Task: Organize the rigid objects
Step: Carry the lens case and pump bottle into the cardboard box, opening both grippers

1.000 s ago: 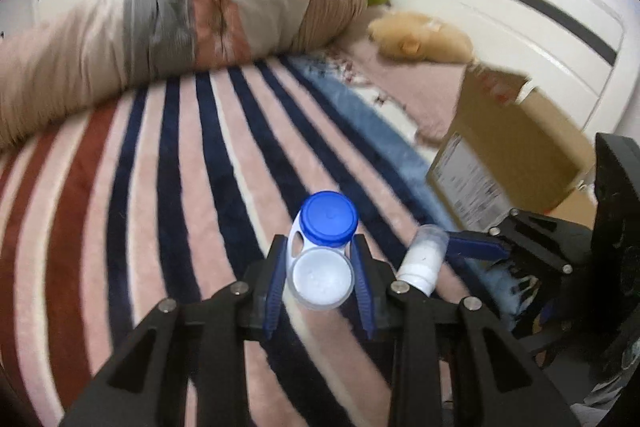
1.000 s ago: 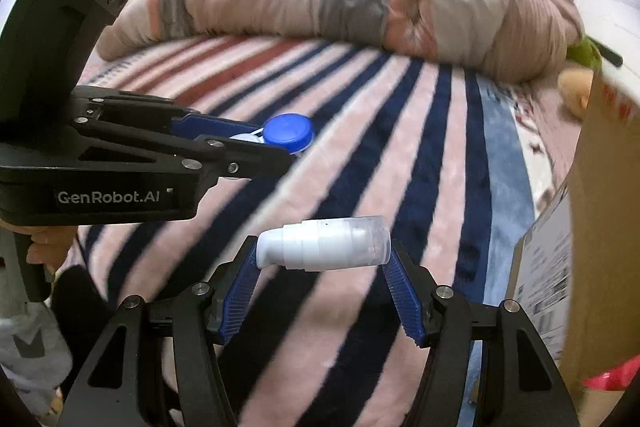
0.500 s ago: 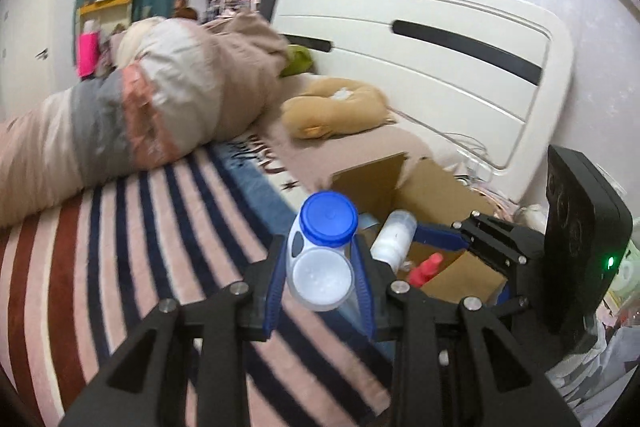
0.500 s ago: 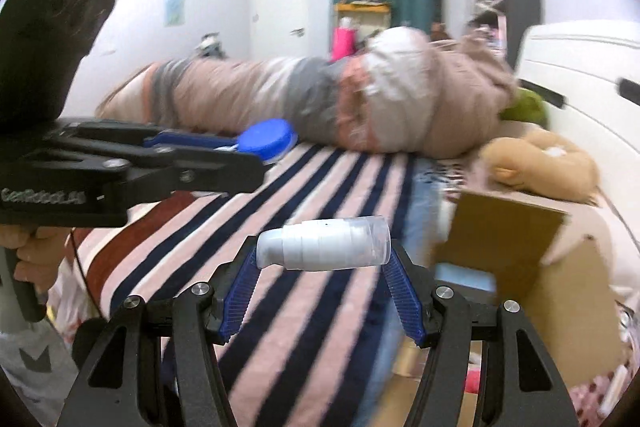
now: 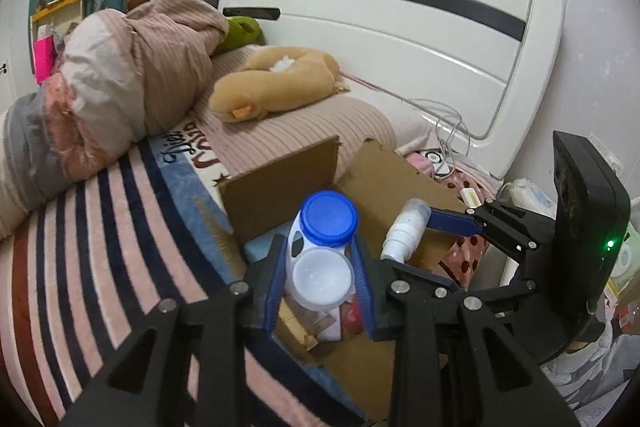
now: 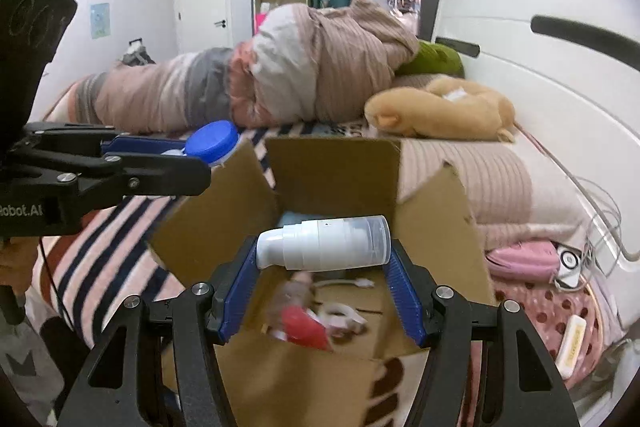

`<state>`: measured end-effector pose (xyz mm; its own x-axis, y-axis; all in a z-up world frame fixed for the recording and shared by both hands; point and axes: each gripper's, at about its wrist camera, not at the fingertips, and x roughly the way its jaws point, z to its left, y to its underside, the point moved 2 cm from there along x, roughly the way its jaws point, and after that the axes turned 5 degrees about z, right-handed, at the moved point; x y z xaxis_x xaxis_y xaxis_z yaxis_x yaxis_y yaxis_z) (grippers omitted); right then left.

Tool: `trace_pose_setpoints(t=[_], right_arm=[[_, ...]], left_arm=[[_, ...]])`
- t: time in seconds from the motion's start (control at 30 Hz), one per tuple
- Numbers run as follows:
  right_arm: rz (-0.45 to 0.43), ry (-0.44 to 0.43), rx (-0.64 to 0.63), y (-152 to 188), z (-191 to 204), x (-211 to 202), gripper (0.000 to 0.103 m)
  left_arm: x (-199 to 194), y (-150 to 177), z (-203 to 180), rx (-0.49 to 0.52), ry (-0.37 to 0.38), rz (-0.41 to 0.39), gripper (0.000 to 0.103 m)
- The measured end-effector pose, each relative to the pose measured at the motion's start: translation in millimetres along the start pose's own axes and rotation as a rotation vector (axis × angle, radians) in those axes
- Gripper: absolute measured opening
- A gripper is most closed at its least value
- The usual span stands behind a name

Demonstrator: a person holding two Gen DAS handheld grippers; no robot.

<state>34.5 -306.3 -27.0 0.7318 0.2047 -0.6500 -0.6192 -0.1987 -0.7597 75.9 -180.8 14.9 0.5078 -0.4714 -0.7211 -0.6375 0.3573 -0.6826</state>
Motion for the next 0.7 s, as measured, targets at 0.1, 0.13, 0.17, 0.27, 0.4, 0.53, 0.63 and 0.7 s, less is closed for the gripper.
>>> trace_pose_setpoints(t=[0.1, 0.13, 0.17, 0.27, 0.4, 0.53, 0.63, 0.7], right_arm=[[0.008, -0.008, 0.003, 4, -12, 2, 0.059], [0.011, -0.007, 0.004, 5, -14, 2, 0.059], [0.012, -0.004, 0.004, 6, -16, 1, 0.059], [0.017, 0.001, -0.004, 8, -19, 2, 0.059], [0.02, 0.005, -0.006, 10, -20, 3, 0.059], [0.02, 0.005, -0.006, 10, -19, 3, 0.06], [0.02, 0.004, -0.006, 10, -19, 3, 0.06], [0.021, 0.009, -0.003, 10, -20, 3, 0.06]], left_arm=[[12, -4, -6, 0.008, 0.007, 0.018, 0.028], [15, -5, -8, 0.011, 0.007, 0.022, 0.028], [18, -7, -10, 0.012, 0.007, 0.026, 0.028], [25, -10, -12, 0.014, 0.009, 0.039, 0.028], [31, -12, -14, 0.018, 0.008, 0.051, 0.028], [32, -12, -12, 0.018, 0.009, 0.058, 0.028], [33, -12, -11, 0.021, 0.007, 0.062, 0.028], [33, -11, -10, 0.019, 0.006, 0.065, 0.029]])
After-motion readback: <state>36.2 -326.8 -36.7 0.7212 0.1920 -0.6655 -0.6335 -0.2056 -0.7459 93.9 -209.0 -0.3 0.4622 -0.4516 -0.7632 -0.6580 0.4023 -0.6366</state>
